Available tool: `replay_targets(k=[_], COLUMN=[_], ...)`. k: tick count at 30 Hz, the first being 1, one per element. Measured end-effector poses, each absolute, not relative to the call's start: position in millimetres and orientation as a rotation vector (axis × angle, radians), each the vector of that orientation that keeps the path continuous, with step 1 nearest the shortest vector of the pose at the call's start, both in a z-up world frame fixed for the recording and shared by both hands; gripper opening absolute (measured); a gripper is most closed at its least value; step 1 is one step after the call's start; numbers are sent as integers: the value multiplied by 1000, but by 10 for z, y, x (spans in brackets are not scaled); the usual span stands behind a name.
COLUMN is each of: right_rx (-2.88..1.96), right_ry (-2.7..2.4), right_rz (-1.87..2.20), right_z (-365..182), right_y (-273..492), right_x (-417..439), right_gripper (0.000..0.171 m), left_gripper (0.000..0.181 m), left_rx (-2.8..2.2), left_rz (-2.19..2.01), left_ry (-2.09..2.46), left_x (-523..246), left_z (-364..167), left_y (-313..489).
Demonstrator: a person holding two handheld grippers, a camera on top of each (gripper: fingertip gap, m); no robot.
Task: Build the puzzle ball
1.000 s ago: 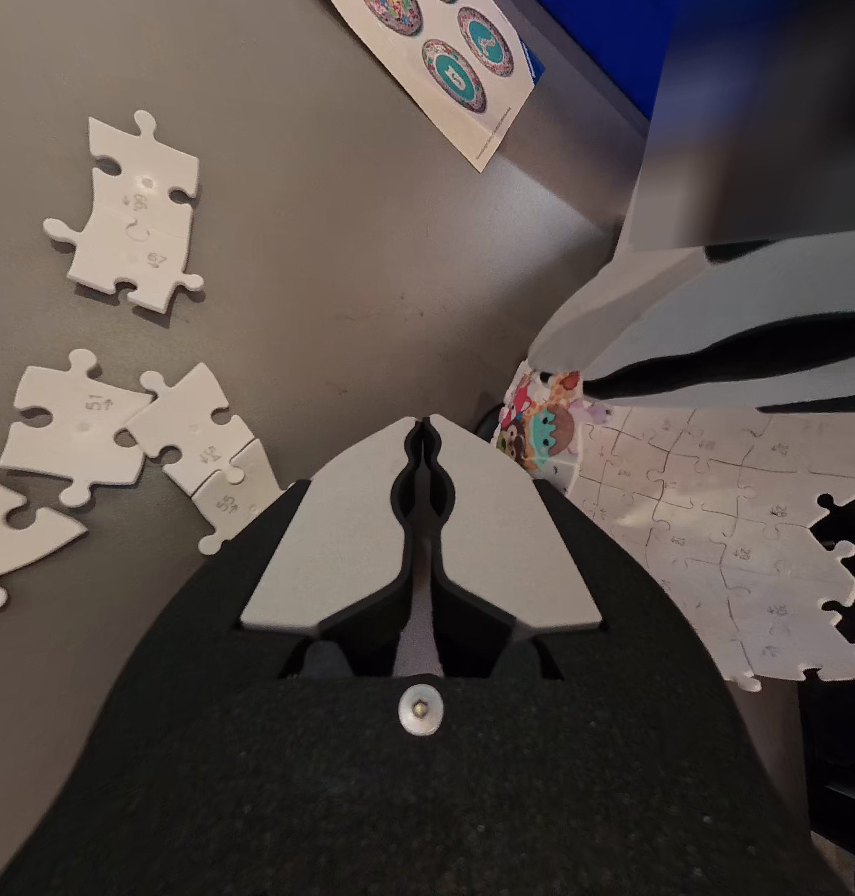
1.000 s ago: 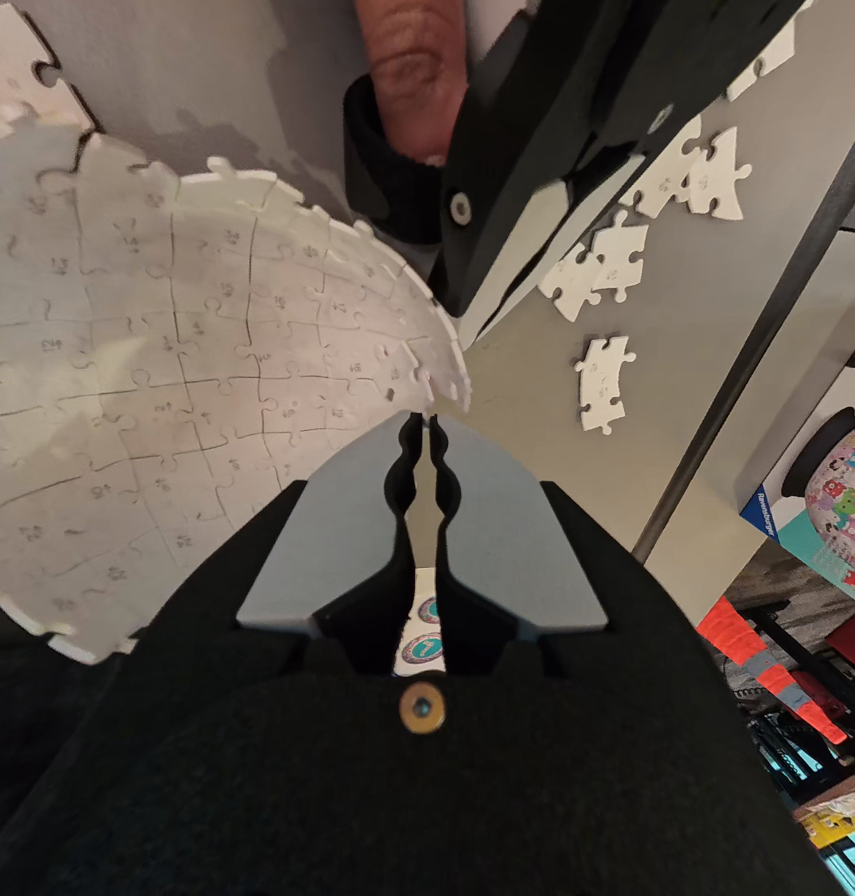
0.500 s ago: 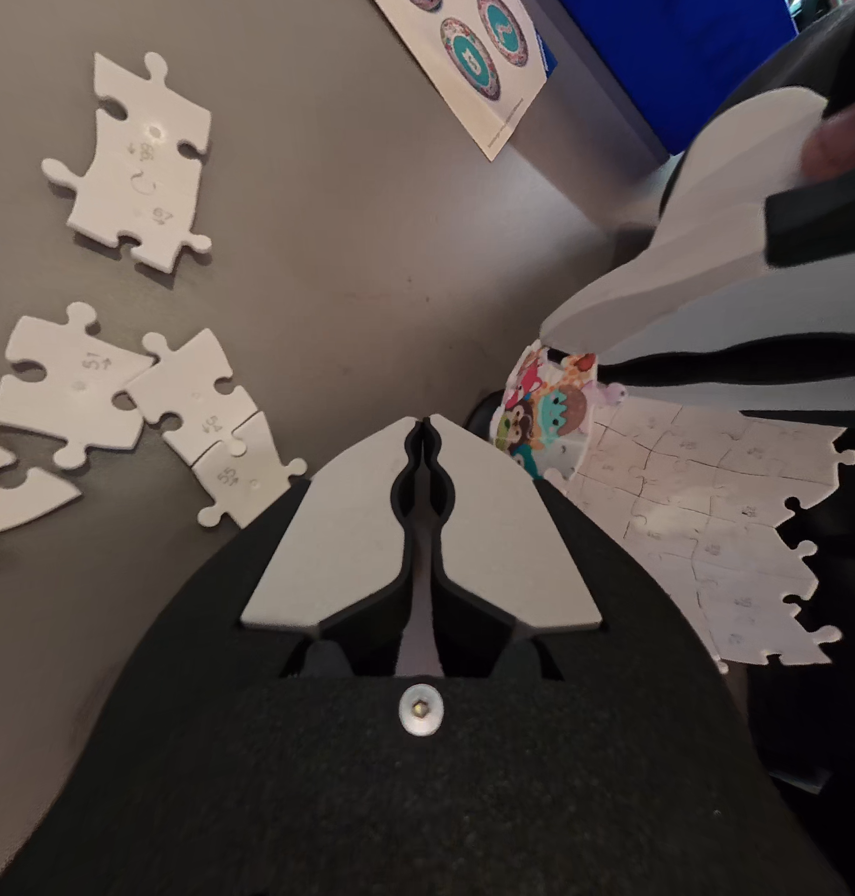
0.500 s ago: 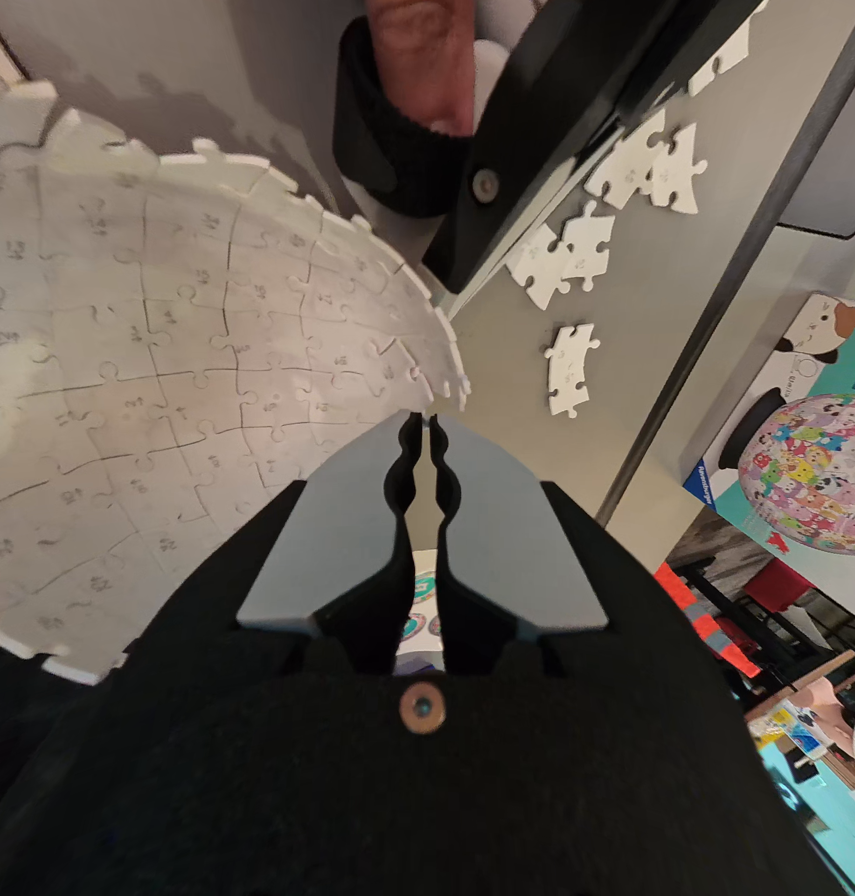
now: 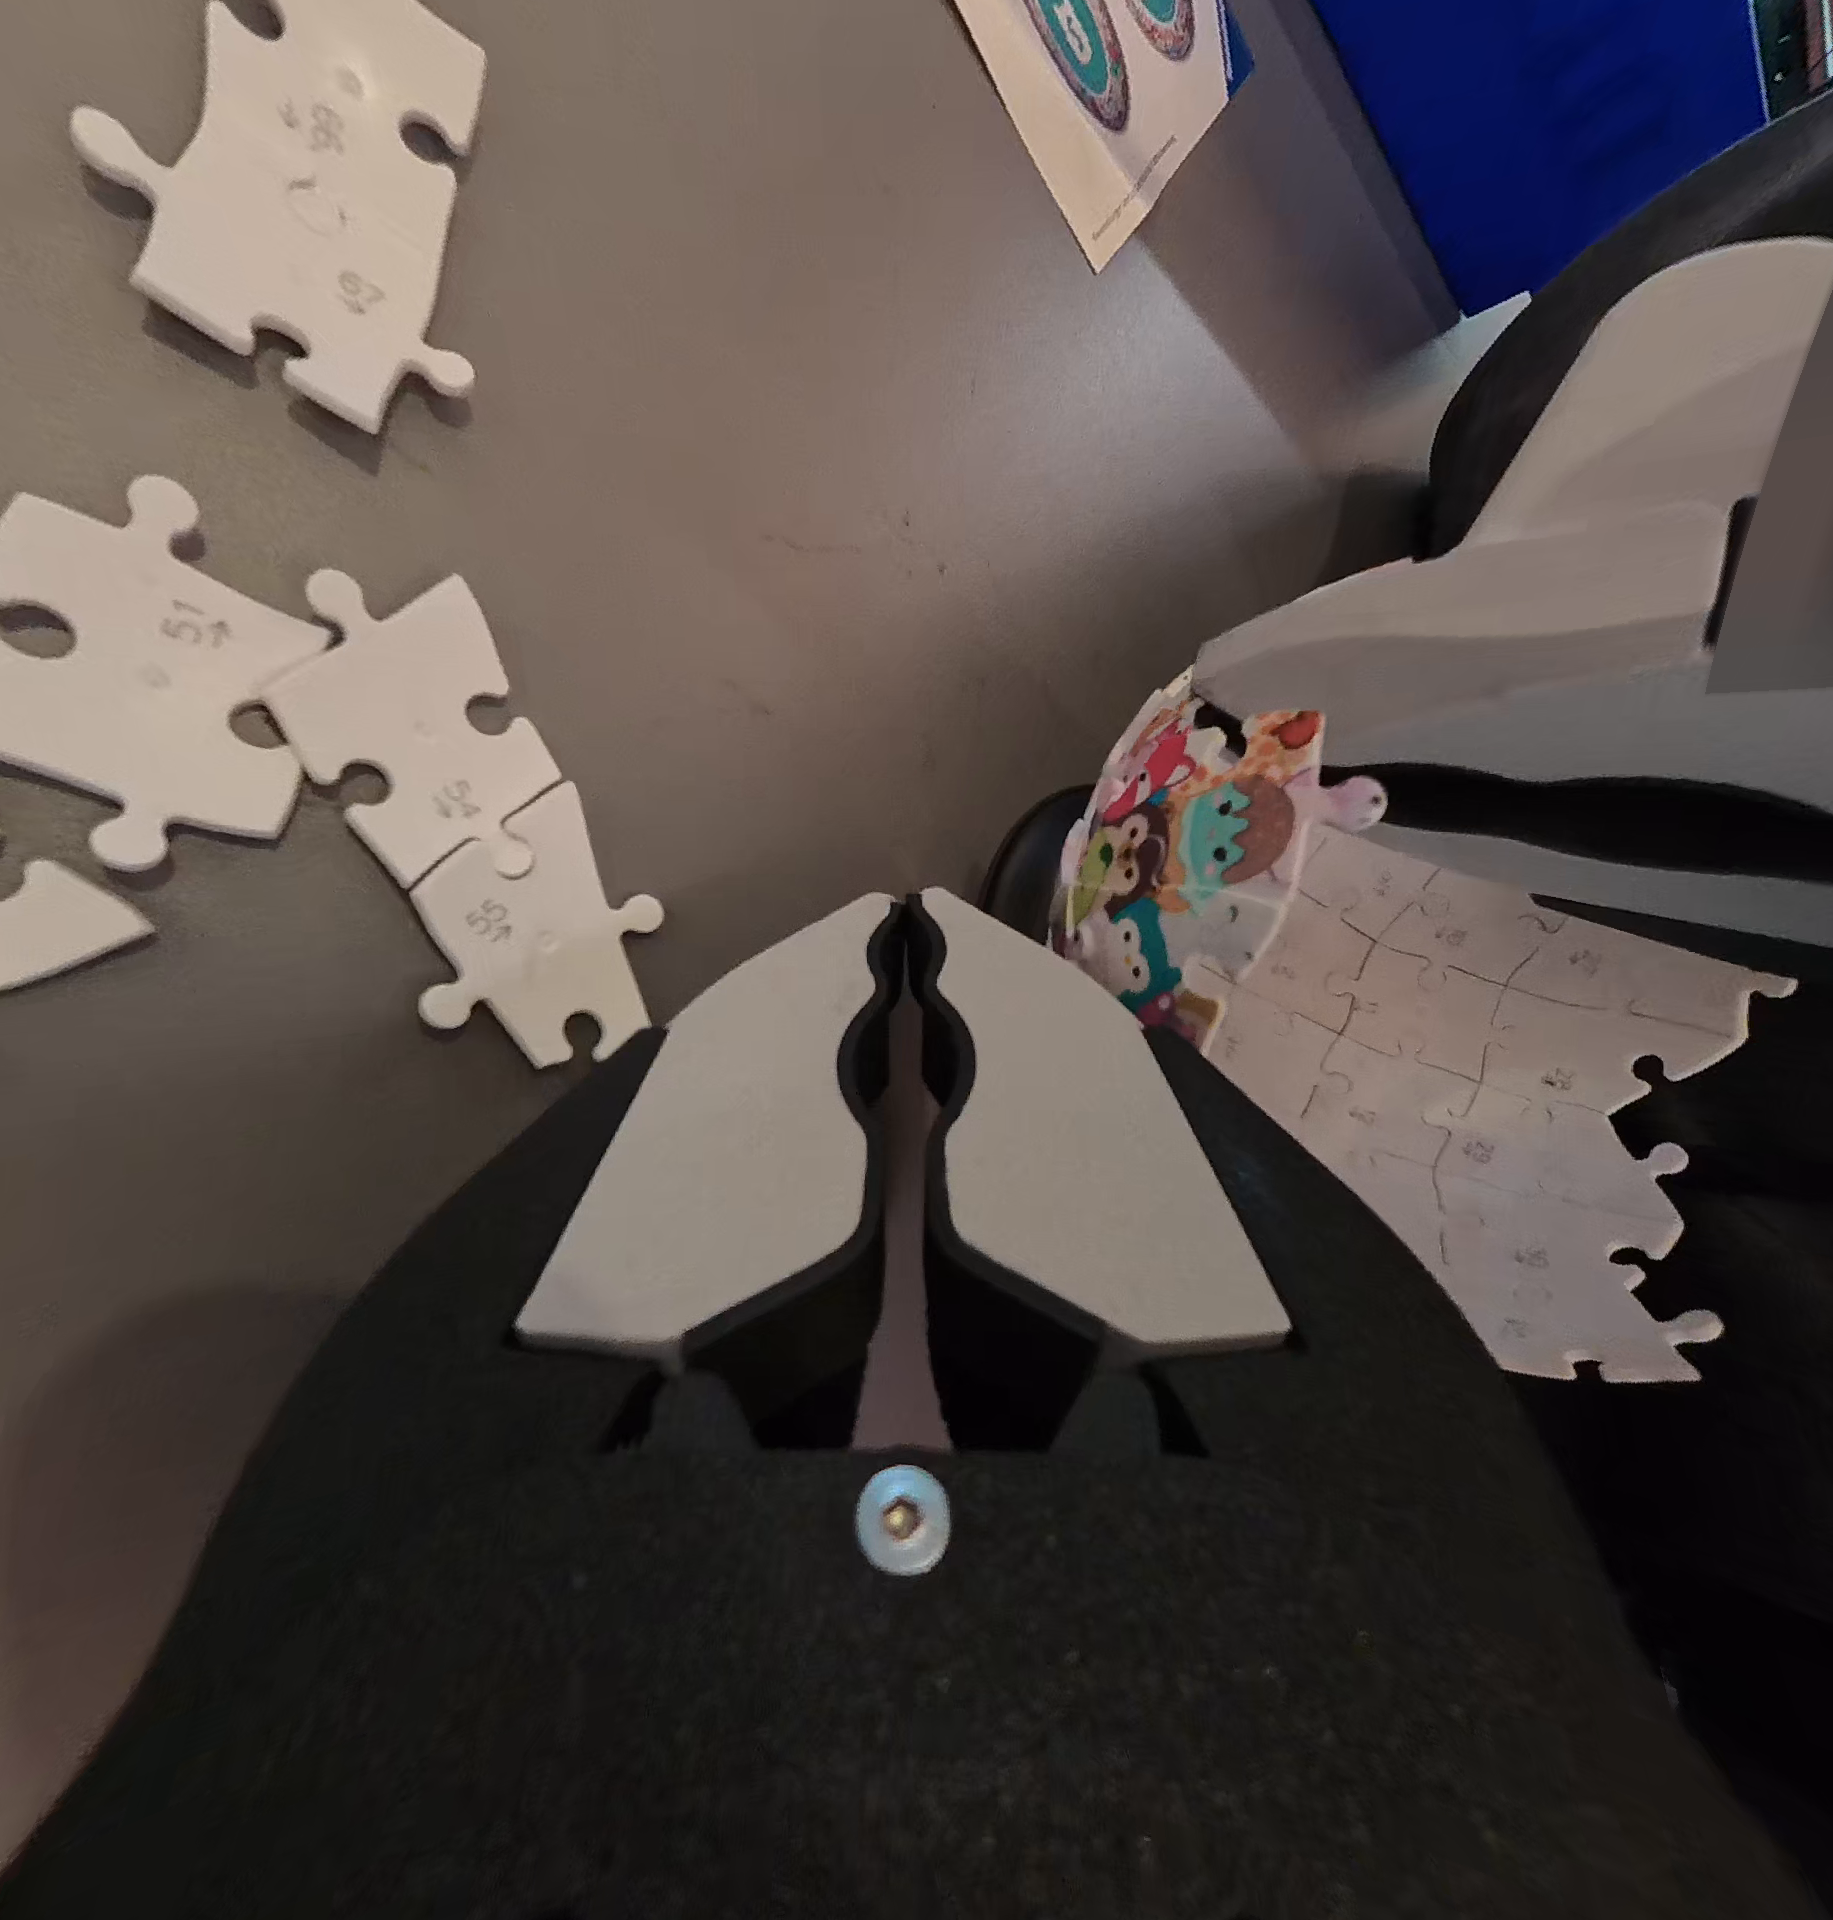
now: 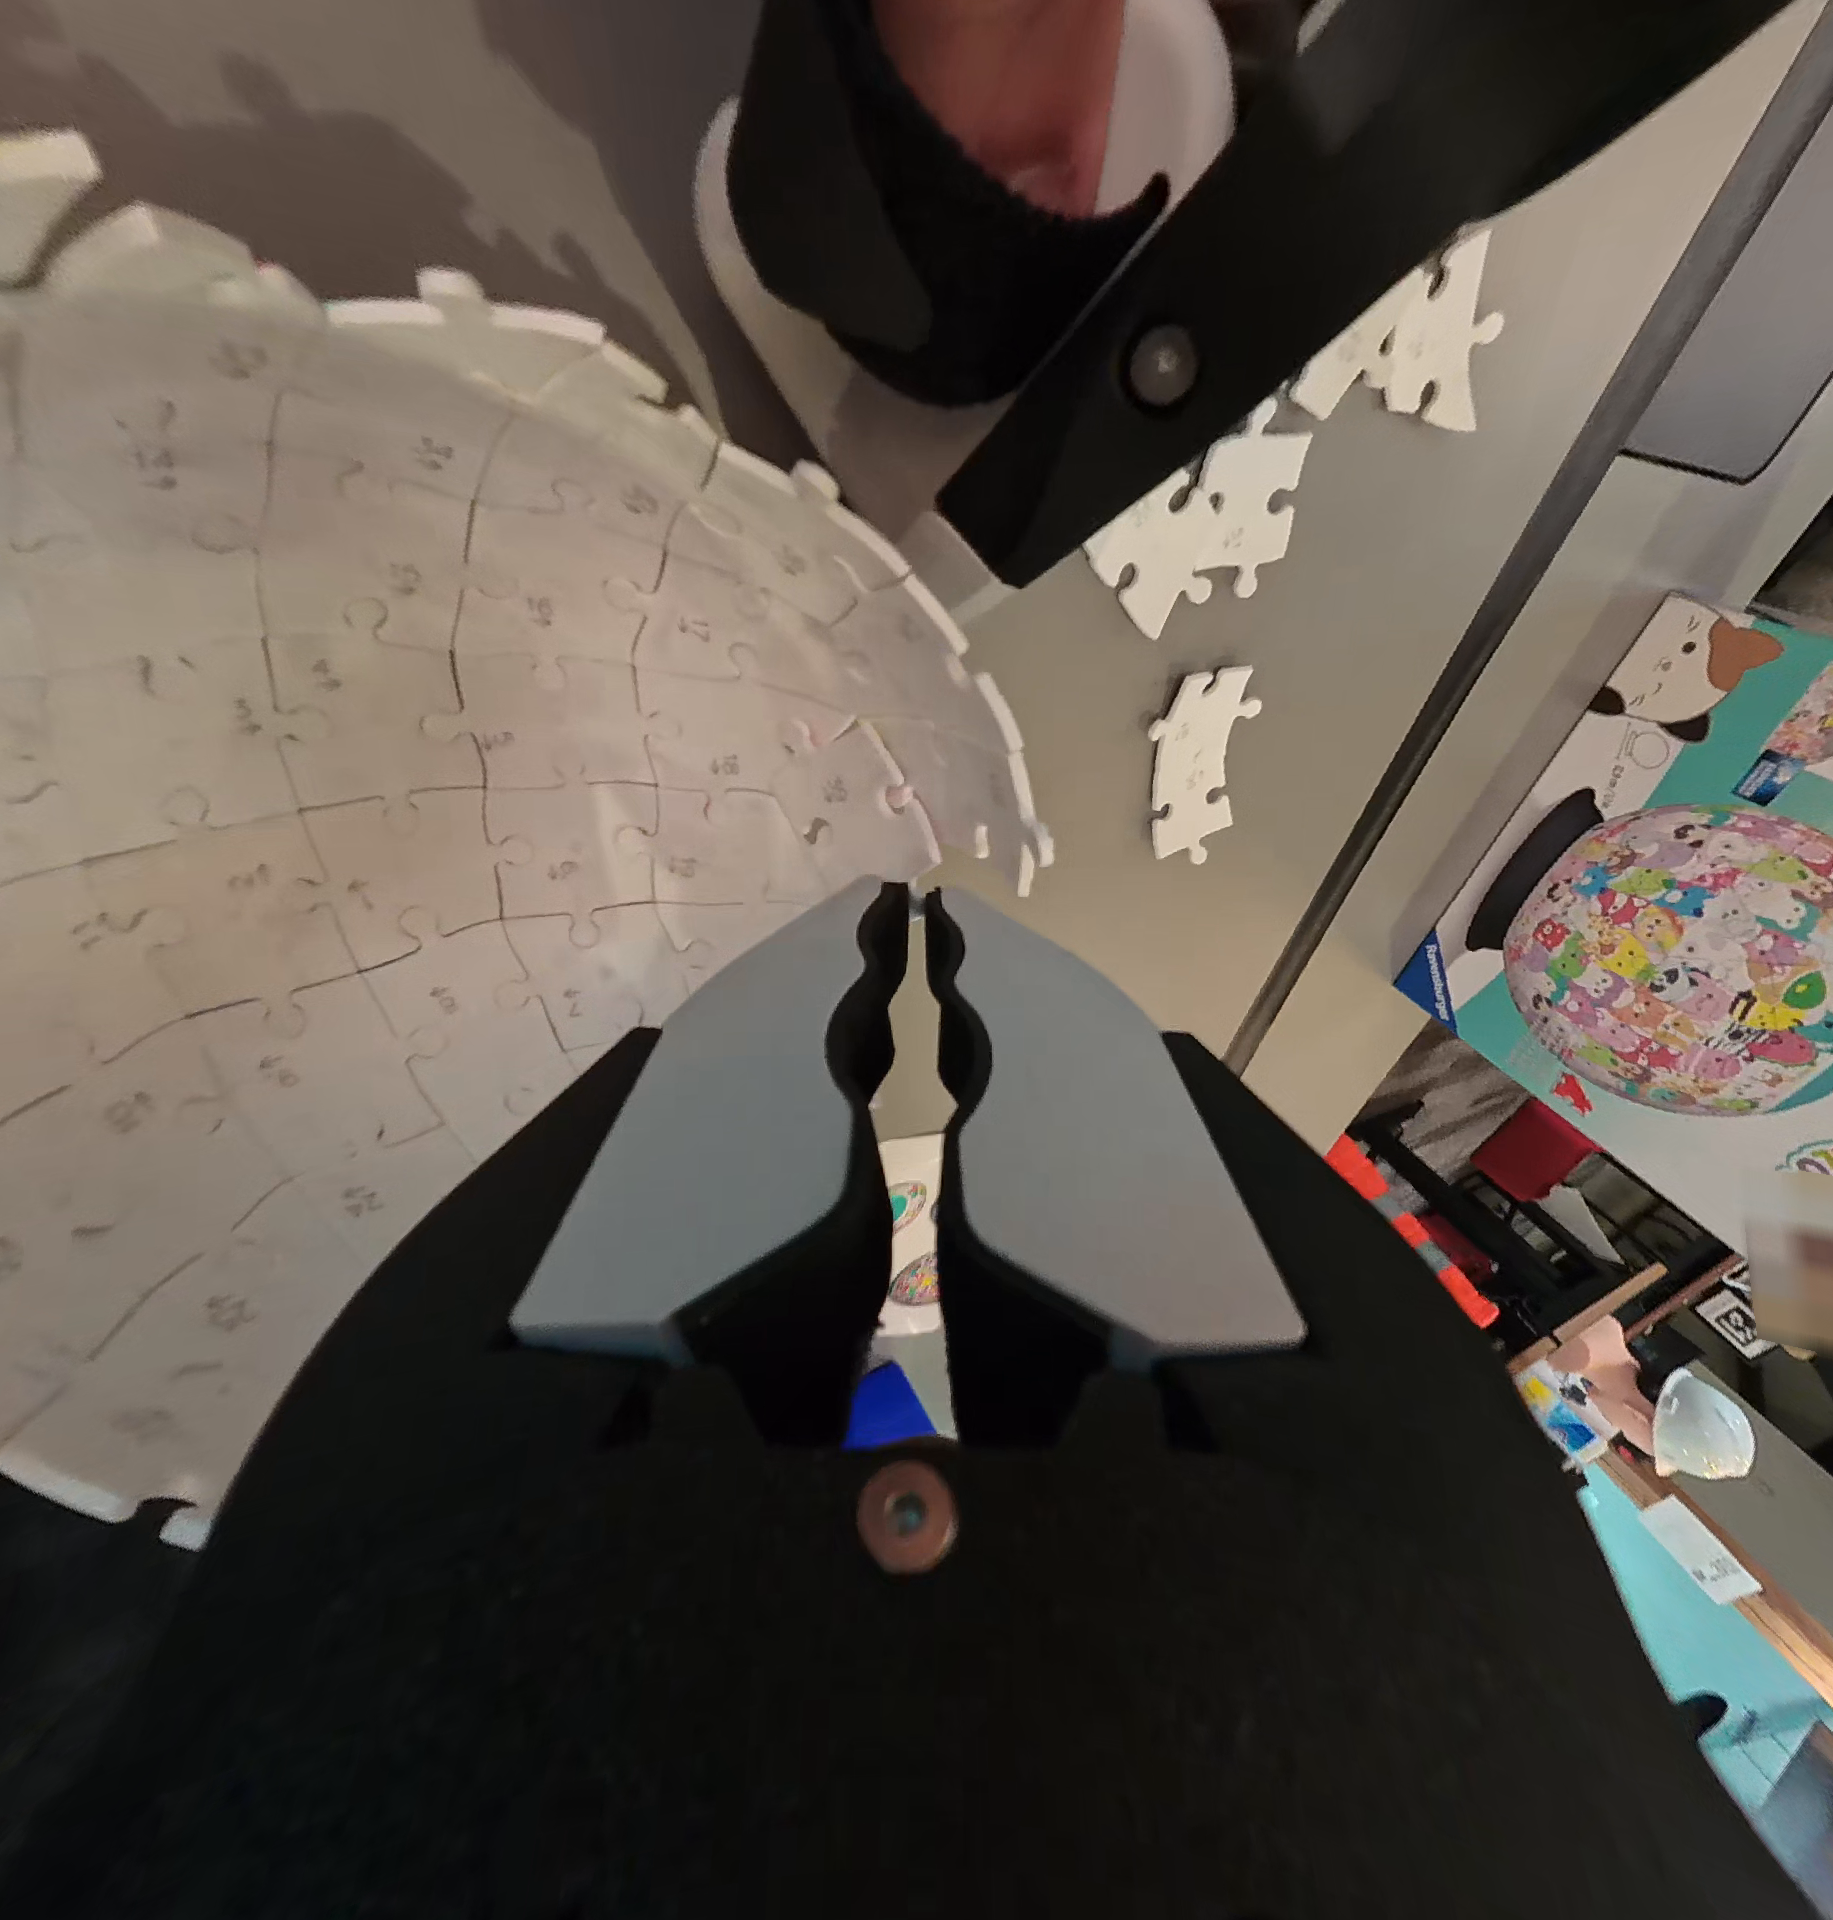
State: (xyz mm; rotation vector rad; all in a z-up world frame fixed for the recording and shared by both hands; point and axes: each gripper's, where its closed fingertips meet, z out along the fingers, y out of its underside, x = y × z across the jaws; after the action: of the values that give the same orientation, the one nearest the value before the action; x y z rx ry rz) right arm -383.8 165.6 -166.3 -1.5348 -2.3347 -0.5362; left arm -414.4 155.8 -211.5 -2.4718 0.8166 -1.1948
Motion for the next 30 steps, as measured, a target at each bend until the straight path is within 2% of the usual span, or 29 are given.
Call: replay_targets(k=[8,30], right_rx=[-1447,-1505], right_ry=[-2343,-2331], right_rz=[-645,-602], right_z=[-1622,-1662], right_y=[1695,1716], right_x=[-3825,-3823], right_gripper=[3,4], left_gripper=[0,0], left_rx=[-2480,-2469], left_rz=[-1212,-1244], left_ry=[824,823], left_x=[-4130,-4096], left_z=[-2117,-2105], left_y=[1530,1524])
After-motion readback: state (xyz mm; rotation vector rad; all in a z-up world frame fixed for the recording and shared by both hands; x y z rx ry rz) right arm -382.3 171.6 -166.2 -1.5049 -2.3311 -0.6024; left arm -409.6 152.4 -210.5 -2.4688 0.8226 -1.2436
